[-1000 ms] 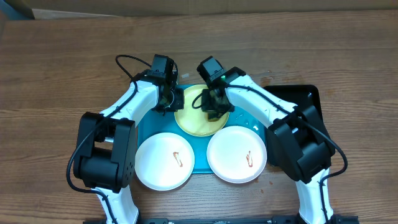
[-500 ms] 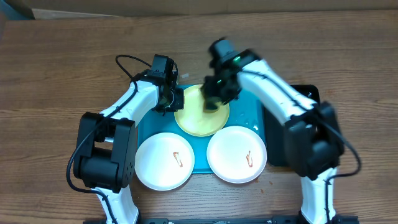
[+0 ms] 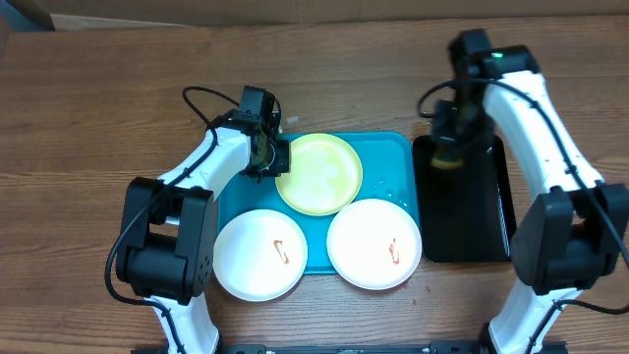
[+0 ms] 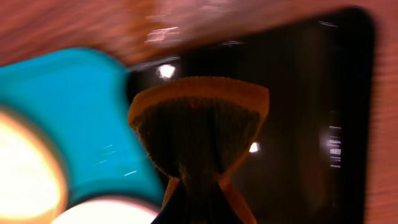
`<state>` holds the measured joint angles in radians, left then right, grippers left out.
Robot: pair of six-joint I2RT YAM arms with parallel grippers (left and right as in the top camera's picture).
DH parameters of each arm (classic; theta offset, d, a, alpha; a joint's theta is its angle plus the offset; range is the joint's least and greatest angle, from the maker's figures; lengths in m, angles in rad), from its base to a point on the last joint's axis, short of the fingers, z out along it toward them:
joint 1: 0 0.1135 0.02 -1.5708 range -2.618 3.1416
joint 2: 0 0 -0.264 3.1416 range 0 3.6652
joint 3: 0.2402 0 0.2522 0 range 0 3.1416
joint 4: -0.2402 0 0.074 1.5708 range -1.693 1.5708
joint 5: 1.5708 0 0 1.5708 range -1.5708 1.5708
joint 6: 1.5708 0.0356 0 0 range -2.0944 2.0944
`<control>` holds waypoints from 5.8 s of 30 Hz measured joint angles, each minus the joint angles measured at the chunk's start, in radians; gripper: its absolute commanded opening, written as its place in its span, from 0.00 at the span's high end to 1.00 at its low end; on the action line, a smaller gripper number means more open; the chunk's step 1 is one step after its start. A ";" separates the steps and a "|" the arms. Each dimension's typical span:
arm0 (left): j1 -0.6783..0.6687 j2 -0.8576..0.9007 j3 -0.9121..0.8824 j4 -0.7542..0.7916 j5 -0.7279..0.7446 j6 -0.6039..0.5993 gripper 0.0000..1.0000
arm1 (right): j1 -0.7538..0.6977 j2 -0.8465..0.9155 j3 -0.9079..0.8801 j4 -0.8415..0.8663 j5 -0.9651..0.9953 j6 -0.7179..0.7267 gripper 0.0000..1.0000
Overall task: Clean dirty plates on tray and stack at the side
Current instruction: 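Return the sponge to the black tray and release it with right gripper, then carry the yellow plate left off the tray and set it on the table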
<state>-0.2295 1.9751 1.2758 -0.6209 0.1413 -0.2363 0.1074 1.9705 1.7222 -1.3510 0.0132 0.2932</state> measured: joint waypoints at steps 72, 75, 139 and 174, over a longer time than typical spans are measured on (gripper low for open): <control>-0.233 -0.002 0.480 -0.142 -0.046 -0.095 0.96 | -0.466 0.002 0.021 0.114 -0.032 -0.012 0.00; -0.338 -0.002 0.481 -0.103 -0.116 -0.106 0.96 | -0.466 0.002 0.021 0.113 -0.032 -0.013 0.00; -0.330 -0.002 0.481 -0.211 -0.028 -0.124 0.96 | -0.466 0.002 0.021 0.112 -0.032 -0.013 0.00; 0.859 -0.002 0.235 -0.227 0.105 -0.152 0.93 | -0.466 0.002 0.021 0.112 -0.032 -0.013 0.00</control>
<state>0.6300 1.9728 1.5112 -0.8478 0.2459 -0.3882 -0.3584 1.9720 1.7428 -1.2388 -0.0193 0.2806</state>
